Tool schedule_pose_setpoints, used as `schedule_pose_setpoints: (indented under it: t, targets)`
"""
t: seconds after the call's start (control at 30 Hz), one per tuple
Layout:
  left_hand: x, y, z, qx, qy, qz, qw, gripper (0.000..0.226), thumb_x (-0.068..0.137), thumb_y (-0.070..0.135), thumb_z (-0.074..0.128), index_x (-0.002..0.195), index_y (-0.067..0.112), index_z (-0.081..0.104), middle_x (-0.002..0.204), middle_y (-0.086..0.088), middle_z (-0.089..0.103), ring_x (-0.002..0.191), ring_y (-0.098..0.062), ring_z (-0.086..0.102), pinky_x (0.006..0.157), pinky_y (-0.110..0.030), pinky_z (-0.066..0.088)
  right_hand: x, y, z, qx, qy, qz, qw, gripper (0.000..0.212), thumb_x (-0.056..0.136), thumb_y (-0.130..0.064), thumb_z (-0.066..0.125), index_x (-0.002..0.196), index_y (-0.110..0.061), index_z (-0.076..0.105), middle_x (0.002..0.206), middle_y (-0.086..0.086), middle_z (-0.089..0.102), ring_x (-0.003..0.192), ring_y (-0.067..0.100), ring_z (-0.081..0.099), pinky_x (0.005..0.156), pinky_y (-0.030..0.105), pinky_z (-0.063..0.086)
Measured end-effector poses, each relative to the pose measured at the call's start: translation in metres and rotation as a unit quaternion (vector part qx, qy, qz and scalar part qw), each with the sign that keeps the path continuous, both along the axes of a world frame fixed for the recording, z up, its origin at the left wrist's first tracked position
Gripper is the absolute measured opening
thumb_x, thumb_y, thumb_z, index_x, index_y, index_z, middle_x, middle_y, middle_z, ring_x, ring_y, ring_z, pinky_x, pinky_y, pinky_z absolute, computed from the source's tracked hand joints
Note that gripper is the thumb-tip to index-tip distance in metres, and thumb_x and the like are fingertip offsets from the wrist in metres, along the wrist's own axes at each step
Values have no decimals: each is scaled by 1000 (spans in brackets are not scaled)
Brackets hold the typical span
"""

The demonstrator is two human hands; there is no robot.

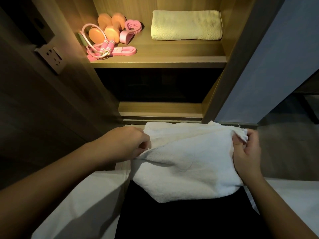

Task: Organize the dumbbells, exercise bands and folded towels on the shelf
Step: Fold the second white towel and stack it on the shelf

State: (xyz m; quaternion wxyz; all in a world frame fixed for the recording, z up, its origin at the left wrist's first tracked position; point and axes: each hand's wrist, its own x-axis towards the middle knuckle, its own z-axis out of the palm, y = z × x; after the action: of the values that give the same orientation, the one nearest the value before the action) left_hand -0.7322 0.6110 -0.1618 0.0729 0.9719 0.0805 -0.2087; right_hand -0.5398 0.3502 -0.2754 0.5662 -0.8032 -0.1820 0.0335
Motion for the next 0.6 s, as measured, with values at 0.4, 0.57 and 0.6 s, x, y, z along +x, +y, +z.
schedule_pose_setpoints:
  t: [0.4, 0.57, 0.6]
  targets:
    - [14, 29, 147, 119, -271, 118, 948, 9, 98, 26, 41, 90, 24, 37, 75, 6, 51, 70, -21, 56, 65, -43, 51, 58, 25, 170, 208, -101, 71, 970, 8, 99, -31, 46, 91, -32, 49, 84, -8, 50, 69, -1, 46, 60, 14, 40]
    - [38, 56, 232, 168, -326, 98, 925, 18, 99, 25, 40, 83, 18, 37, 67, -3, 55, 57, -24, 56, 54, -43, 47, 93, 69, 269, 239, -150, 147, 948, 3, 96, -34, 50, 96, -31, 50, 92, -7, 55, 81, 2, 52, 69, 18, 45]
    - [43, 58, 250, 173, -337, 100, 920, 17, 99, 22, 42, 83, 17, 39, 67, -5, 57, 55, -23, 58, 52, -43, 48, 101, 77, 288, 238, -166, 156, 944, 5, 95, -35, 51, 95, -29, 51, 90, -7, 55, 79, -1, 53, 67, 15, 45]
